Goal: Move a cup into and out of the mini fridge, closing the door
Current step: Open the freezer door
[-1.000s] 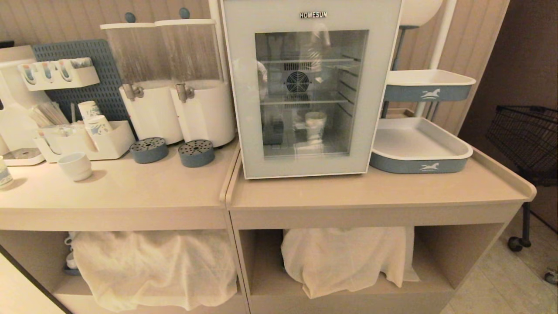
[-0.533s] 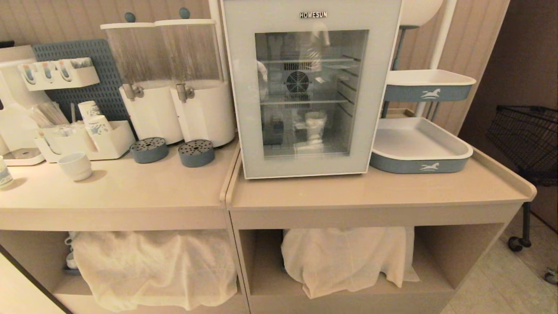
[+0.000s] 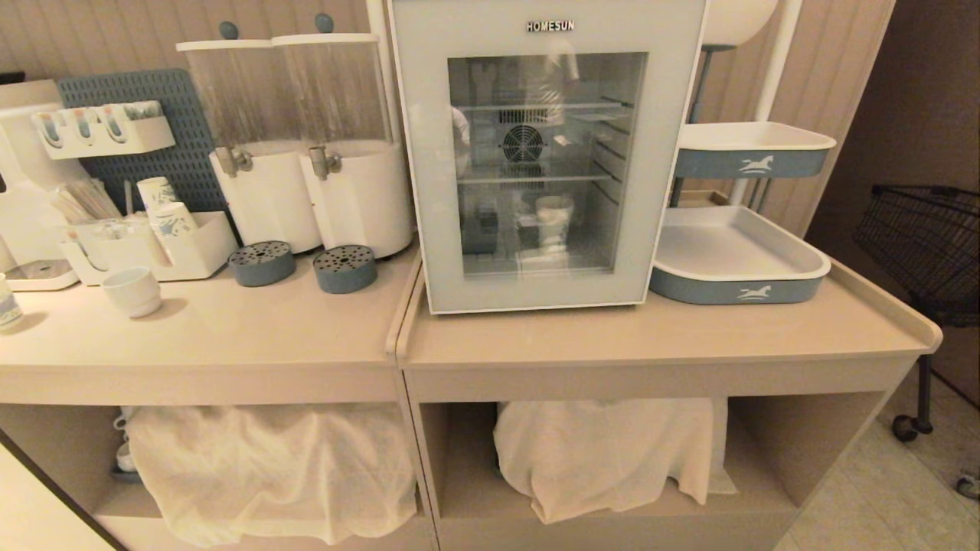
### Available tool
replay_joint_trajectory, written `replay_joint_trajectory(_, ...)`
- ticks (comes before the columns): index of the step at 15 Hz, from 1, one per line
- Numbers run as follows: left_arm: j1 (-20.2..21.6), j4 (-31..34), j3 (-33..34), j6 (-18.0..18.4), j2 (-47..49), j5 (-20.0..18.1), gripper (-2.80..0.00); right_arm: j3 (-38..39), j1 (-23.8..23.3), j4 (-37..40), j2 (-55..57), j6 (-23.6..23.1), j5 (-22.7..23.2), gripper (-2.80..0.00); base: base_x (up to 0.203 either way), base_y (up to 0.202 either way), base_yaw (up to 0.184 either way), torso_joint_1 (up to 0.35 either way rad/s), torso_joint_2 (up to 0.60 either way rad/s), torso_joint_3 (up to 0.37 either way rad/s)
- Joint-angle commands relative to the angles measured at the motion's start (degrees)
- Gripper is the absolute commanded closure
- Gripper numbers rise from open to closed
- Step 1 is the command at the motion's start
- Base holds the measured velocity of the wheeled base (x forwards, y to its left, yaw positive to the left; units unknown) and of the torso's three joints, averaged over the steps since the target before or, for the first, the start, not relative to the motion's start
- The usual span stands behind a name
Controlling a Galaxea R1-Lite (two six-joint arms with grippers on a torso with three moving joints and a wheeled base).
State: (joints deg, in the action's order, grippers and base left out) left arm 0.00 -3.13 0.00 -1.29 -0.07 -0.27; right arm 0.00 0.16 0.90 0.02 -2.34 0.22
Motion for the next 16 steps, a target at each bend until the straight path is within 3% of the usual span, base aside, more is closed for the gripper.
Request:
replay_joint_trajectory(1, 0.0, 0.0, 1.0, 0.0, 0.1, 0.0, 0.0, 0.0, 0.0, 0.0, 0.2, 0.0, 0.0, 0.0, 0.0, 0.0, 0.0, 0.0, 0.0, 0.0)
replay_joint_trajectory(16, 0.0, 0.0, 1.0, 0.0, 0.1, 0.0, 0.0, -0.1, 0.0, 0.1, 1.5, 0.0, 0.1, 0.0, 0.0, 0.0, 0.0, 0.0, 0.0, 0.0)
